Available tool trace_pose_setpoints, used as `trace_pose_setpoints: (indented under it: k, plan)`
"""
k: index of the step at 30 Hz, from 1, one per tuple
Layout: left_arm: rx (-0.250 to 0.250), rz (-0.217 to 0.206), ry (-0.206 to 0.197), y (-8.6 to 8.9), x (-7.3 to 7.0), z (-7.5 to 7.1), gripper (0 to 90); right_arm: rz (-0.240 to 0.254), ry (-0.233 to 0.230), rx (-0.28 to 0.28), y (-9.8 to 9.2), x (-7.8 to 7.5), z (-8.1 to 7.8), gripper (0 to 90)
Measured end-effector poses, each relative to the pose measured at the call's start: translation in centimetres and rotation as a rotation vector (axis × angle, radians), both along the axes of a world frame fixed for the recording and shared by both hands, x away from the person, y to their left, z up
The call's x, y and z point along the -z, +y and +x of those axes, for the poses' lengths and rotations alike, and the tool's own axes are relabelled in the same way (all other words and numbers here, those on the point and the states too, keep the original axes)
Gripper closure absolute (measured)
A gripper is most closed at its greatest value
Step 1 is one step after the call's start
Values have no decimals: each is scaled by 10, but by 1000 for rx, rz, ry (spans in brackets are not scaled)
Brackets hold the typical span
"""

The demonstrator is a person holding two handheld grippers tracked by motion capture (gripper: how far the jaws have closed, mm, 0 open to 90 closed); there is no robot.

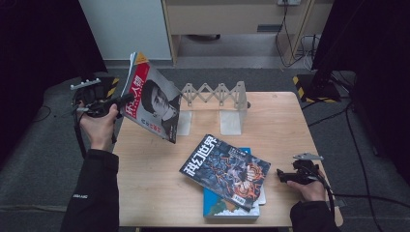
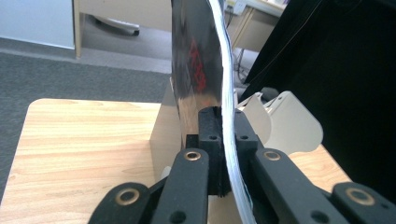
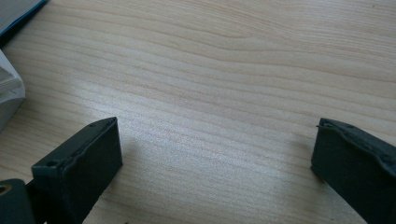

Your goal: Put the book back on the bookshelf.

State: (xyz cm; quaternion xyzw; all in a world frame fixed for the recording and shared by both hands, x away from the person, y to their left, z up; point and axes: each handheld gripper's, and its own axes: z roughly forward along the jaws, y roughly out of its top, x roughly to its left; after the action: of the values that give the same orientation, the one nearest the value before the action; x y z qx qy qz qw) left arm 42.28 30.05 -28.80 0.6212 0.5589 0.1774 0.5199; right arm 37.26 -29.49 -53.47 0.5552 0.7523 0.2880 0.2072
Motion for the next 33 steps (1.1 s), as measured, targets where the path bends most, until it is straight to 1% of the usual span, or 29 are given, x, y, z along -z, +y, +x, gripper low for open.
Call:
trace_pose_setpoints:
  k: [9,13,16,17,21,26,33]
  plan:
    - [-21,81,37,-20,5,17,859,-1,1,-2,0,0,0,19]
    - [-31,105,52,-26,7,23,859,-1,1,-2,0,0,0,19]
    - [-43,131,61,-30,8,27,859,-1,2,-3,0,0,0,19]
    - [-45,147,65,-32,8,29,859,-1,2,-3,0,0,0,19]
    - [-48,181,78,-39,9,35,859,-1,-1,-2,0,0,0,19]
    - [-62,203,94,-45,12,40,859,-1,1,-1,0,0,0,19]
    - [-85,254,101,-52,18,44,858,1,2,-1,0,0,0,18]
